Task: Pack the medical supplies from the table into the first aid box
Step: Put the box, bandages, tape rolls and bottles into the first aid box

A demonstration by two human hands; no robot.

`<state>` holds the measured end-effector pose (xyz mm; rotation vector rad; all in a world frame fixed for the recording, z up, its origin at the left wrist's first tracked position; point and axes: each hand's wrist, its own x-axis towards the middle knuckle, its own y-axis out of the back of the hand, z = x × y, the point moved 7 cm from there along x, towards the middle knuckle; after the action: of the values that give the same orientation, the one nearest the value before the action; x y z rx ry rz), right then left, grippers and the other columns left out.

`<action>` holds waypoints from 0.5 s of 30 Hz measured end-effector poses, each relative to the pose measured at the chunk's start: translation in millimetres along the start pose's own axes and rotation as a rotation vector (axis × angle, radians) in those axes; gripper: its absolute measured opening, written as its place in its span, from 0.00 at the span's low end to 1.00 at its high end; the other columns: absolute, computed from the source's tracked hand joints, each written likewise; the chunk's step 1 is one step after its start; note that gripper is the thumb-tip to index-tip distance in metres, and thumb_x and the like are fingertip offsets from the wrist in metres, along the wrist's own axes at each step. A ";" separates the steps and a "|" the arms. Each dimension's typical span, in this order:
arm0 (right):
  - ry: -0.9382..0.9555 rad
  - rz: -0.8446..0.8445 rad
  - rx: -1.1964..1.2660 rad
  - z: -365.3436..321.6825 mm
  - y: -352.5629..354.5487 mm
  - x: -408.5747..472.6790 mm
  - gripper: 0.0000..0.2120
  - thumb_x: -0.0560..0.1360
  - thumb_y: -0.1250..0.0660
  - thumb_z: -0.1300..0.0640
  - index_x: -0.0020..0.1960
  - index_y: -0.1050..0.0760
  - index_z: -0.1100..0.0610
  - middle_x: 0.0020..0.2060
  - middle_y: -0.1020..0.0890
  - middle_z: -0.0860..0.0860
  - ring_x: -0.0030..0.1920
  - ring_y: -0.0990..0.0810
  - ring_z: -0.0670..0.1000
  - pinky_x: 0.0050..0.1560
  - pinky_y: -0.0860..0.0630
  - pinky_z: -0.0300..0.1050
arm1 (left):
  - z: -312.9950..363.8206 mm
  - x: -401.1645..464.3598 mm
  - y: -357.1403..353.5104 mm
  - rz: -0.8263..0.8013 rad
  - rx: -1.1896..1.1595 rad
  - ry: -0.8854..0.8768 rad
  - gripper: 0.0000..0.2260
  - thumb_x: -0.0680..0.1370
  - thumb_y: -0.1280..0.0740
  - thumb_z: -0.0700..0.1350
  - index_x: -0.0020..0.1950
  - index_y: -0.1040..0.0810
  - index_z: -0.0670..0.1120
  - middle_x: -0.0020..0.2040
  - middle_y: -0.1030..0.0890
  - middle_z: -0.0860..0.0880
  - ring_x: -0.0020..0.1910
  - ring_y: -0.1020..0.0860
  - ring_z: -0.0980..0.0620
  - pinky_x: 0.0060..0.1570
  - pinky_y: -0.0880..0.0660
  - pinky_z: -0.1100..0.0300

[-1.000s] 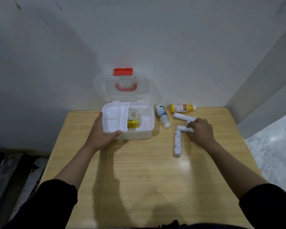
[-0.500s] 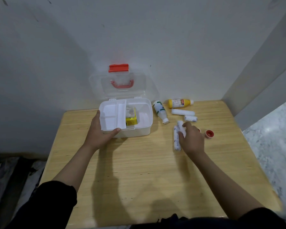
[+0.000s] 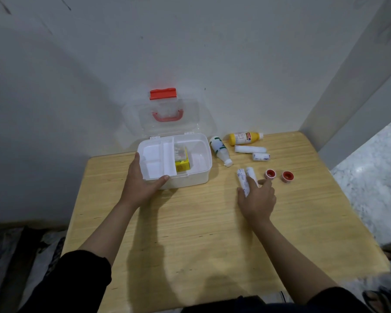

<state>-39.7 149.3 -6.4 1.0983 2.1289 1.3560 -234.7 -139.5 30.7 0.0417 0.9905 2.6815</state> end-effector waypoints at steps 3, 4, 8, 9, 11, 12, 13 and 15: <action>0.009 0.019 0.124 5.0 -3.1 -2.6 0.19 0.72 0.31 0.57 0.62 0.24 0.55 0.53 0.26 0.62 0.52 0.26 0.65 0.49 0.27 0.55 | 0.0 0.7 -0.6 -0.003 0.000 -0.001 0.52 0.64 0.24 0.61 0.78 0.51 0.51 0.78 0.44 0.51 0.75 0.42 0.50 0.70 0.39 0.49; 0.004 0.004 0.161 7.2 -4.5 -1.7 0.19 0.72 0.31 0.58 0.63 0.24 0.55 0.55 0.26 0.62 0.54 0.27 0.64 0.50 0.27 0.55 | -0.6 0.8 -0.7 -0.003 -0.002 -0.002 0.52 0.64 0.24 0.62 0.78 0.51 0.51 0.77 0.44 0.51 0.75 0.42 0.50 0.70 0.38 0.49; 0.059 -0.052 0.199 9.8 -4.2 3.3 0.20 0.73 0.32 0.59 0.65 0.25 0.54 0.61 0.28 0.61 0.60 0.30 0.63 0.55 0.28 0.54 | -5.4 2.4 -1.1 -0.018 -0.016 0.002 0.54 0.62 0.25 0.66 0.78 0.52 0.53 0.78 0.44 0.52 0.75 0.42 0.50 0.71 0.38 0.46; 0.075 -0.065 0.192 10.3 -3.6 4.7 0.20 0.74 0.32 0.59 0.65 0.26 0.53 0.61 0.27 0.61 0.59 0.29 0.62 0.55 0.28 0.53 | -5.5 2.4 -1.2 -0.017 -0.020 0.000 0.54 0.62 0.25 0.66 0.78 0.52 0.53 0.78 0.44 0.52 0.75 0.42 0.50 0.71 0.38 0.46; 0.092 -0.094 0.186 12.1 -1.3 9.4 0.20 0.74 0.32 0.57 0.66 0.26 0.52 0.61 0.26 0.60 0.58 0.29 0.61 0.54 0.29 0.52 | -5.6 2.3 -1.8 -0.011 -0.028 -0.002 0.53 0.63 0.24 0.64 0.78 0.52 0.52 0.78 0.45 0.52 0.75 0.43 0.51 0.71 0.39 0.48; 0.110 -0.097 0.195 10.8 2.7 12.0 0.21 0.74 0.31 0.56 0.66 0.26 0.52 0.60 0.25 0.59 0.58 0.28 0.61 0.54 0.29 0.51 | -5.5 2.4 -2.1 -0.007 -0.030 -0.006 0.53 0.63 0.24 0.63 0.78 0.52 0.52 0.78 0.45 0.52 0.75 0.43 0.51 0.71 0.39 0.48; 0.138 -0.081 0.225 6.4 10.1 14.5 0.21 0.73 0.31 0.56 0.65 0.26 0.54 0.58 0.24 0.58 0.58 0.27 0.59 0.54 0.28 0.49 | -5.5 2.5 -2.3 -0.004 -0.029 -0.006 0.53 0.63 0.24 0.63 0.78 0.52 0.52 0.78 0.45 0.52 0.75 0.43 0.50 0.71 0.39 0.48; 0.168 -0.035 0.377 -9.6 34.4 21.2 0.20 0.71 0.29 0.56 0.61 0.25 0.59 0.52 0.20 0.53 0.53 0.24 0.52 0.49 0.29 0.42 | -5.4 2.6 -2.2 0.001 -0.029 -0.013 0.53 0.63 0.24 0.63 0.78 0.51 0.52 0.77 0.44 0.52 0.75 0.42 0.50 0.70 0.38 0.48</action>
<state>-45.2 168.0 30.2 1.1070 2.5900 1.0900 -237.2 -140.6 24.9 0.0539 0.9476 2.6927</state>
